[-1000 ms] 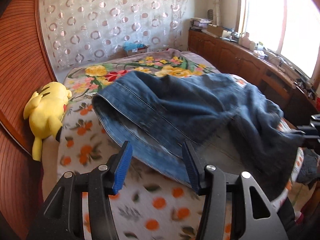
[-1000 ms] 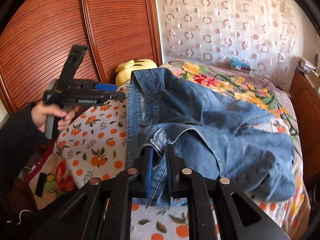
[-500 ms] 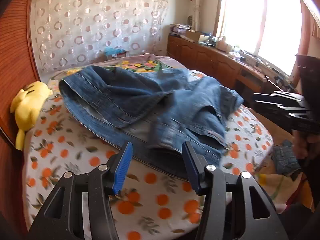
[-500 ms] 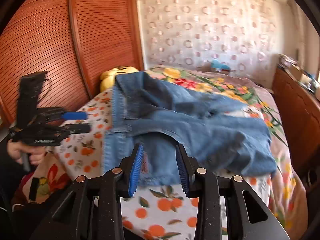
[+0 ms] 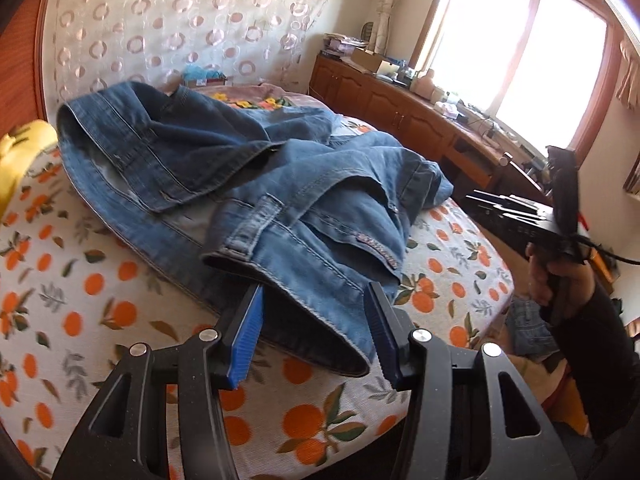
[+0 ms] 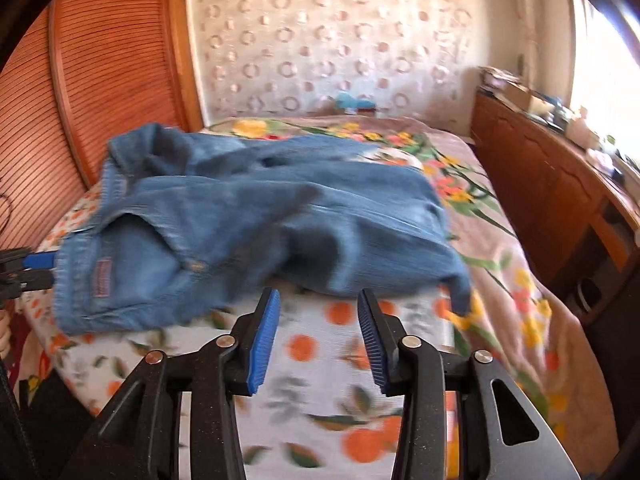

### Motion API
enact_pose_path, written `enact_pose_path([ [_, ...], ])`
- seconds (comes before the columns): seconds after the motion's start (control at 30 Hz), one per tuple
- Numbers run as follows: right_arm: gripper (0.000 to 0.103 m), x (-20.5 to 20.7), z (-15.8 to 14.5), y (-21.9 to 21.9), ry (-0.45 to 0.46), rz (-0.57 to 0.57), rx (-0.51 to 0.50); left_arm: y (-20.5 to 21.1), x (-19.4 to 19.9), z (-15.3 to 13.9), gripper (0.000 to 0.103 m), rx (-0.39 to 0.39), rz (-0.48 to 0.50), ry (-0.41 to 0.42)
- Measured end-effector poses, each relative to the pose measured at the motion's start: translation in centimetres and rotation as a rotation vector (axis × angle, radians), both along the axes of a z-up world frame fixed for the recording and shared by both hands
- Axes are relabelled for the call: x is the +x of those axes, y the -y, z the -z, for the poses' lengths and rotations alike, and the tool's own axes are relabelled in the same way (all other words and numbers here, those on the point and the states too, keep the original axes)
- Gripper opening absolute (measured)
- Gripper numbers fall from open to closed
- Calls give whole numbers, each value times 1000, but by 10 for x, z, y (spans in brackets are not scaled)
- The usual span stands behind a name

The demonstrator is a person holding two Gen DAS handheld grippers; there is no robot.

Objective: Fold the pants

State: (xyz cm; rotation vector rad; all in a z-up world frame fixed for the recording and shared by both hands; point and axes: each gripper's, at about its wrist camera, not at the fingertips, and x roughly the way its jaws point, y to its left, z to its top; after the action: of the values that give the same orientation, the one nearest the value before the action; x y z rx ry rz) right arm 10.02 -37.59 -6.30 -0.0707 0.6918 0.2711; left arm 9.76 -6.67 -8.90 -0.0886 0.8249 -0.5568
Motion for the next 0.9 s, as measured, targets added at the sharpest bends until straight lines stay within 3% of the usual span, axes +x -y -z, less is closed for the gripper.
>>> enact_pose_path([
  [0.27, 50, 24, 6, 1, -33, 59, -60, 13, -5, 14, 48, -34, 41, -48],
  [0.4, 50, 34, 7, -9, -50, 67, -79, 22, -9, 18, 36, -26, 68, -56],
  [0.67, 50, 40, 7, 6, -64, 106, -26, 33, -14, 28, 36, 7, 96, -70],
  [0.73, 50, 40, 12, 9, -67, 109, -19, 35, -16, 28, 25, 10, 102, -56],
  [0.8, 50, 38, 12, 11, -66, 115, -25, 35, -18, 24, 8, 15, 120, -44],
  [0.9, 50, 40, 11, 13, -61, 132, -32, 34, -27, 8, 4, 37, 130, 20],
])
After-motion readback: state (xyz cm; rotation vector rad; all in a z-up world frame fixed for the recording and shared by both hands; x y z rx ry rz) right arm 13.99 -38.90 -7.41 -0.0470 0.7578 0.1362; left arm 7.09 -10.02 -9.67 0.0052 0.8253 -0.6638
